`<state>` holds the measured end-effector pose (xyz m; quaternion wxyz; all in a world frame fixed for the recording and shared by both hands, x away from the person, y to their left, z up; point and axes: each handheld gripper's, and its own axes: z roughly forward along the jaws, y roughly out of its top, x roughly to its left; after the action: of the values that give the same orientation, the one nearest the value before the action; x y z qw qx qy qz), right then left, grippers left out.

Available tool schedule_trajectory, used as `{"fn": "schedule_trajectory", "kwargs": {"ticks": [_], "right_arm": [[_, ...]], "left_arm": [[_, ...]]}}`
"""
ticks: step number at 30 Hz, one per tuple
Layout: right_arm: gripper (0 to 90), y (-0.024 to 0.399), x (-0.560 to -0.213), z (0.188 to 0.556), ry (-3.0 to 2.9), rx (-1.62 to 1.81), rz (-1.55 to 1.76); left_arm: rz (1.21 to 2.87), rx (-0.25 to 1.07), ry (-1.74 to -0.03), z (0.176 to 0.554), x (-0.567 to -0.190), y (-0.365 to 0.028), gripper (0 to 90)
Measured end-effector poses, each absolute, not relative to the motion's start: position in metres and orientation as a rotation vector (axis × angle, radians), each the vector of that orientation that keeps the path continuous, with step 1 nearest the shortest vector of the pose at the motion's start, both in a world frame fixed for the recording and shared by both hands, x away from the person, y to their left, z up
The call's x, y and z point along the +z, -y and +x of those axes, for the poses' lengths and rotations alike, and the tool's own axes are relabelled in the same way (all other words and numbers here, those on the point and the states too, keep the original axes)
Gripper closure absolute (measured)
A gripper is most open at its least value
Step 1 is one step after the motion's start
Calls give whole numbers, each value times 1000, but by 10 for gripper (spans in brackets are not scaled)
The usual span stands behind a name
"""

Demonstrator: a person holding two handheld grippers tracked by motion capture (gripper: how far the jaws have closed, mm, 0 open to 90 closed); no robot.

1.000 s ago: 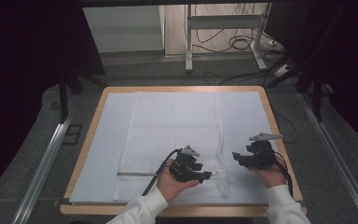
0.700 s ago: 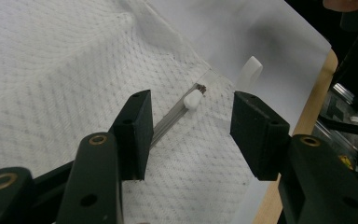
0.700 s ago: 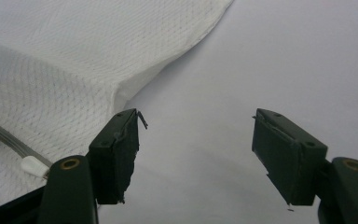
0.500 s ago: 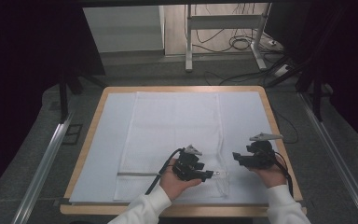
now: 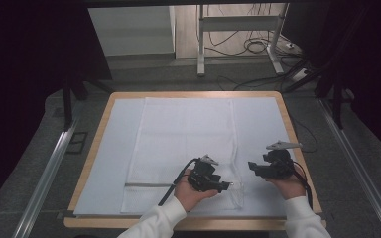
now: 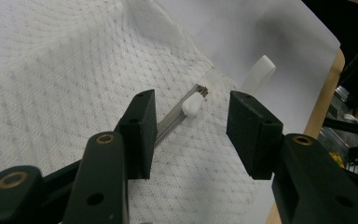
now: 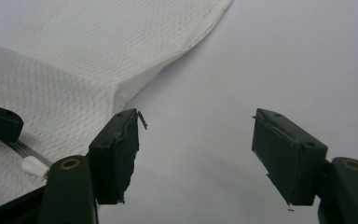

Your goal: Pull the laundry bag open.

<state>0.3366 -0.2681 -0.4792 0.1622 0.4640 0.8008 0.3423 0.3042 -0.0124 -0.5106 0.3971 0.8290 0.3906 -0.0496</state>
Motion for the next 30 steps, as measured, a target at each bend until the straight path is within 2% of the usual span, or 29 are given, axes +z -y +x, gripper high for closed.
{"fn": "schedule_trajectory", "kwargs": {"ticks": [30], "right_arm": [[307, 268, -479, 337, -2288, 976, 1318]], "left_arm": [[2124, -162, -987, 309, -519, 26, 568]]}}
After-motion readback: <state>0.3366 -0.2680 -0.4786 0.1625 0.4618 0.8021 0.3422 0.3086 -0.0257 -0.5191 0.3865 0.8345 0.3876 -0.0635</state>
